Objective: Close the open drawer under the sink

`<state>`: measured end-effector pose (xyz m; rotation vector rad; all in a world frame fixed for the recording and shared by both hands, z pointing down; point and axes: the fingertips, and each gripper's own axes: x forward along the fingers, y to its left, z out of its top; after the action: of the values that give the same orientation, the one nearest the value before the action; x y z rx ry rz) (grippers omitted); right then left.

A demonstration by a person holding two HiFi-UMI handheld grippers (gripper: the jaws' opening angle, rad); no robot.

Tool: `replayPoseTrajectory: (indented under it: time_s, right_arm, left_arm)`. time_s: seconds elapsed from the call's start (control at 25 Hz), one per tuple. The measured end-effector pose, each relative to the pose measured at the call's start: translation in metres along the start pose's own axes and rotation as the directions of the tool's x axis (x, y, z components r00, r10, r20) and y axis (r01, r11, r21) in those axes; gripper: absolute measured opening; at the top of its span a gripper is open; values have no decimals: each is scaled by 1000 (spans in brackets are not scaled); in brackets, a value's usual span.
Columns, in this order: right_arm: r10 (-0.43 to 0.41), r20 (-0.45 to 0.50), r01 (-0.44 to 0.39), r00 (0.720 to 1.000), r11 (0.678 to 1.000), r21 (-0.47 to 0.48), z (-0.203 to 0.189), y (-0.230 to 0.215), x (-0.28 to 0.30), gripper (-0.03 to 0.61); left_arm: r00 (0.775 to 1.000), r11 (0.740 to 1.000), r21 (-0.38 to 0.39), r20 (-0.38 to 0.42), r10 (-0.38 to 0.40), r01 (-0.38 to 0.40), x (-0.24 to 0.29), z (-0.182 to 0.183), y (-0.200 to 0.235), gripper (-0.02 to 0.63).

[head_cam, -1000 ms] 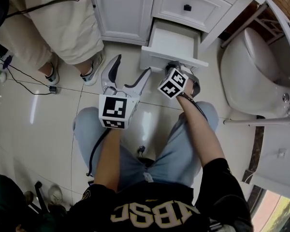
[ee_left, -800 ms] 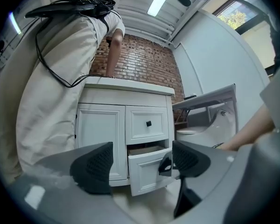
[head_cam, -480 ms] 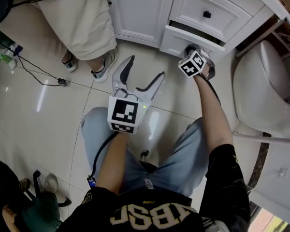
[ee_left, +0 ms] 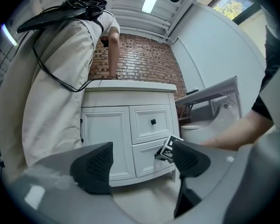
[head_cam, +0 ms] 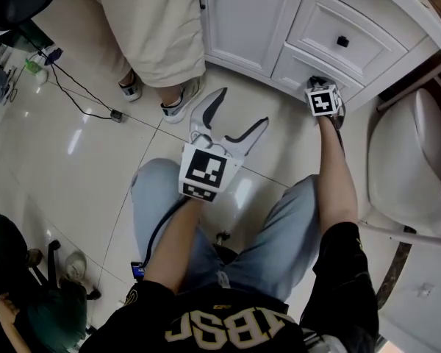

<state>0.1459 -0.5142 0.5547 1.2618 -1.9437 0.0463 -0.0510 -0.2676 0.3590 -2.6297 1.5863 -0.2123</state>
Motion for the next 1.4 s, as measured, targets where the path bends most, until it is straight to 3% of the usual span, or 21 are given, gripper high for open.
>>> replayPoseTrajectory:
  time_s: [0.08,0.12,0.16,0.28,0.4,0.52,0.68,0.8,1.0,1.16,1.4]
  right_arm:
    - [44,-58,-38,997,995,89,-9,11,-14,127]
    - [82,-33,-78,996,992,96,-1,22,-26,124]
    - [100,23,-101,995,992,77,14,31,-41,127]
    - [54,239,-61,970,998,20,70,36,-106,129]
    - [10,427,-66,904,991,117,103,33,-186,195]
    - [-39,562,-129,826,958,255,103,45,-262,320]
    - [-157,640,-71,752,946,316,93,57,-342,381]
    - [-277,664,-36,695,908,417,73,55,-389,387]
    - [-357,638,20,683,882,471,39,64,-431,393]
    - [-366,608,81,704,892,444,25,75,-441,393]
    - [-374,599,138,708,905,402,18,87,-455,393]
  left_arm:
    - [1000,1000,-12,9,8,-8,-2,2,7,403]
    - [1000,1000,-26,13,13,-13,-5,2,10,402]
    - [1000,999,-41,16,18,-18,-8,3,12,401]
    - [999,998,-66,40,17,-14,-13,13,12,380]
    - [998,999,-31,60,-16,18,-11,24,-2,381]
    - [996,998,-50,88,-32,37,-21,30,-7,382]
    - [992,999,-40,126,-25,30,-41,44,-8,382]
    - [989,999,-32,142,-33,38,-57,51,-16,382]
    - [987,999,-2,155,-45,46,-76,60,-38,383]
    - [986,999,10,160,-42,41,-86,64,-58,383]
    - [983,999,-1,179,-33,33,-92,73,-70,383]
